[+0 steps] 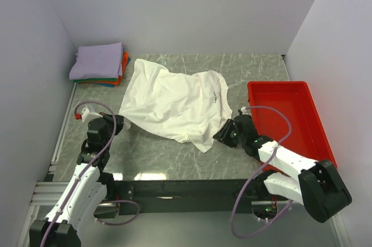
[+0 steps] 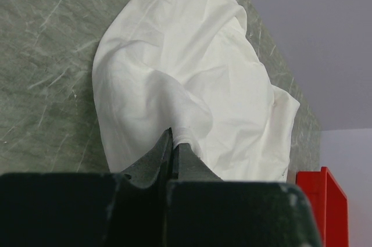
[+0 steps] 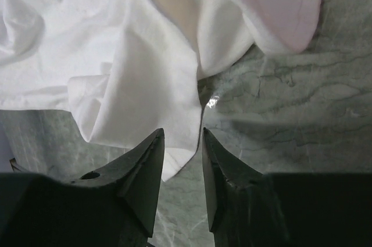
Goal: Fold and stack the t-shirts
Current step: Flatten the tshirt out
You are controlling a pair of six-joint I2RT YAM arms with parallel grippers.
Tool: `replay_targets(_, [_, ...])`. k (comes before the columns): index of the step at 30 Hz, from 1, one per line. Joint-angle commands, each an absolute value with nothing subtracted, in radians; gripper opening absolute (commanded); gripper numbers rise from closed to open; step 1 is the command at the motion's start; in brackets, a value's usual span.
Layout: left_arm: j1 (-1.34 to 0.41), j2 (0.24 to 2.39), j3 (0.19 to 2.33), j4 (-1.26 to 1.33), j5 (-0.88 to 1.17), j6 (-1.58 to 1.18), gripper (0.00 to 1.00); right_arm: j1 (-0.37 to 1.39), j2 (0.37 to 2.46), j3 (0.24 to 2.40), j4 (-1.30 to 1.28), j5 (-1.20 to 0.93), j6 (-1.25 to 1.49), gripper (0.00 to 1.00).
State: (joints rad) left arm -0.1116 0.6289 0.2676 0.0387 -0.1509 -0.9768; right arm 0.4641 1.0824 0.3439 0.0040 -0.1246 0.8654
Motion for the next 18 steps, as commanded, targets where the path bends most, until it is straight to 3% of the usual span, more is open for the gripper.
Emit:
replay_targets(1, [-0.107, 0.621, 0.268, 0.069, -0.146, -0.957, 0.01, 0.488, 1.094, 0.345, 0.052, -0.111, 0.865, 0.4])
replay_targets(7, [-0.107, 0.644, 0.271, 0.081, -0.138, -0.957, 0.01, 0.495, 1.18, 0.391, 0.051, -0.009, 0.833, 0.46])
replay_targets(13, [-0.107, 0.657, 0.279, 0.086, -0.143, -0.95, 0.01, 0.495, 1.304, 0.437, 0.116, -0.015, 0.834, 0.45])
replay_targets(18, [-0.107, 0.669, 0.29, 0.08, -0.15, -0.94, 0.01, 0.508, 1.353, 0.459, 0.137, -0.054, 0.861, 0.32])
